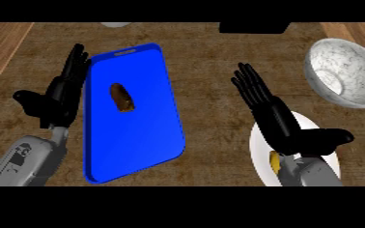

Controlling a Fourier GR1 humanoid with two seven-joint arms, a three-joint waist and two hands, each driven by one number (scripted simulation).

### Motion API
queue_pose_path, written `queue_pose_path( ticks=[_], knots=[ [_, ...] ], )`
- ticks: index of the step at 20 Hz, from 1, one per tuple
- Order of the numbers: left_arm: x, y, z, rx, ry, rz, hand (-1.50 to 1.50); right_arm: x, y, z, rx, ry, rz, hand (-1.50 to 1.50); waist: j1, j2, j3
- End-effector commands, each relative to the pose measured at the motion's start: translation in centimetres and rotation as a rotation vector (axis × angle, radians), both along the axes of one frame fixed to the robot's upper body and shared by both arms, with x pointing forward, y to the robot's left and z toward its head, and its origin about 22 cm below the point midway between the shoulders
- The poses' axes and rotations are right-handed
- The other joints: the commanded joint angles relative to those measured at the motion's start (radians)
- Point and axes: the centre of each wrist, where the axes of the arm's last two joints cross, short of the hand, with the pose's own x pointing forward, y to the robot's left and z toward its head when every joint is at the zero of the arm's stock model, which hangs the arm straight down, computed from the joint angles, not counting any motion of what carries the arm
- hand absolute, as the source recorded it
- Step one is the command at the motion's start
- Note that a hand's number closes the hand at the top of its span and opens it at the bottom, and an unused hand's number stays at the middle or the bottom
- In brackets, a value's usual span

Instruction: Pick the eggplant from the plate and place it in the bowl

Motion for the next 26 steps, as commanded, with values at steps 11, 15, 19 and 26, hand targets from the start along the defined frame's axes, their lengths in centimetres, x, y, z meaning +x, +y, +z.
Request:
queue_pose_path(
  ticks=[11, 15, 19, 26],
  knots=[
    [-3.6, -3.3, -3.1, -0.220, 0.204, -0.233, 0.00, -6.9, -19.3, -1.7, -0.932, -0.036, -0.723, -1.50, -0.082, -0.015, 0.022],
    [-4.1, -4.7, -2.9, -0.207, 0.196, -0.270, 0.00, -10.7, -16.9, -0.7, -1.009, -0.129, -0.481, -1.50, -0.040, -0.009, 0.021],
    [-4.4, -5.2, -4.5, -0.192, 0.207, -0.289, 0.00, -10.8, -17.5, 1.3, -1.357, -0.082, -0.515, -1.50, -0.042, -0.003, 0.014],
    [-3.1, -5.8, -2.7, -0.209, 0.197, -0.329, 0.00, -10.4, -13.9, 4.5, -1.619, 0.234, -0.578, -1.50, -0.002, 0.006, 0.015]
  ],
)
